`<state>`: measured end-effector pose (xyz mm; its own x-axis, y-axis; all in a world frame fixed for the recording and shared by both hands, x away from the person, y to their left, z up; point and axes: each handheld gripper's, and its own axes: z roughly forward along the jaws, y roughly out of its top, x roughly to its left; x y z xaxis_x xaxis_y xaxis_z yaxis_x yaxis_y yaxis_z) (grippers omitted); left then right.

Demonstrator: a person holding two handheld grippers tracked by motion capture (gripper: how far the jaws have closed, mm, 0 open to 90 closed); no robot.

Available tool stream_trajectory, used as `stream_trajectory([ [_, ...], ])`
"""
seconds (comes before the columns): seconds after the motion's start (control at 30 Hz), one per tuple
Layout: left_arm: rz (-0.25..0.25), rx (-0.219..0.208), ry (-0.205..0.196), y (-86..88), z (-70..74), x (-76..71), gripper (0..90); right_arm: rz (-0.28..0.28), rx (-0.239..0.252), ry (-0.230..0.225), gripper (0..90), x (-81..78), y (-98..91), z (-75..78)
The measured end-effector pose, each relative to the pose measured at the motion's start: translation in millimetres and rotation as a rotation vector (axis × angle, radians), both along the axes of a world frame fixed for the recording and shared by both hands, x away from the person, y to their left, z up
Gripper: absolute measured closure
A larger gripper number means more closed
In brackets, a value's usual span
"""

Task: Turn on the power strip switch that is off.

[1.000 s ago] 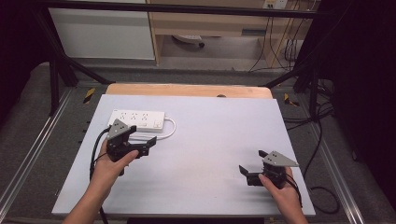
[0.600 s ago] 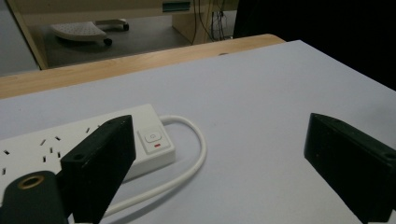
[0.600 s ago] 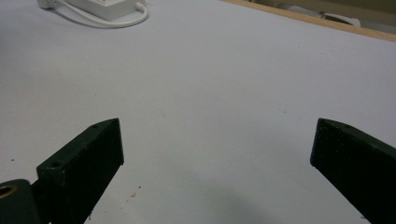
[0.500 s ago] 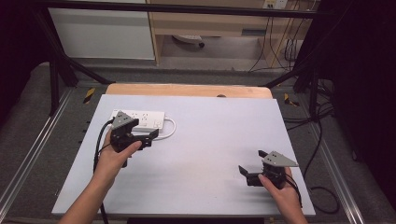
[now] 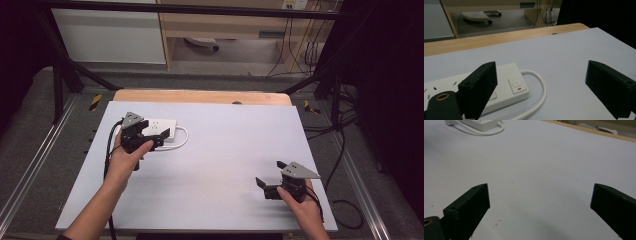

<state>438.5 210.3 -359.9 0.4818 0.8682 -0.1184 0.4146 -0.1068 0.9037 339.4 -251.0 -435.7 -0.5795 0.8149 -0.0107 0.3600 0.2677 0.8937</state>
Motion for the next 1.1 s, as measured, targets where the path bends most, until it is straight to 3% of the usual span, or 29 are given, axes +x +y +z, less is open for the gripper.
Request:
stream_trajectory([
  [0.23, 0.019, 0.002, -0.012, -3.3, 0.1, 9.4, 11.0, 0.004, -0.001, 0.000, 2.9, -0.1, 0.2, 0.2],
  [0.87, 0.068, 0.018, 0.014, -9.1, -4.5, 24.7, 11.2, 0.005, 0.002, 0.003, 2.6, -0.9, -0.5, 0.6],
  [1.1, 0.082, 0.029, 0.021, -10.2, -8.0, 28.5, 18.7, 0.007, 0.000, 0.002, 2.6, -0.8, -0.5, 0.5],
])
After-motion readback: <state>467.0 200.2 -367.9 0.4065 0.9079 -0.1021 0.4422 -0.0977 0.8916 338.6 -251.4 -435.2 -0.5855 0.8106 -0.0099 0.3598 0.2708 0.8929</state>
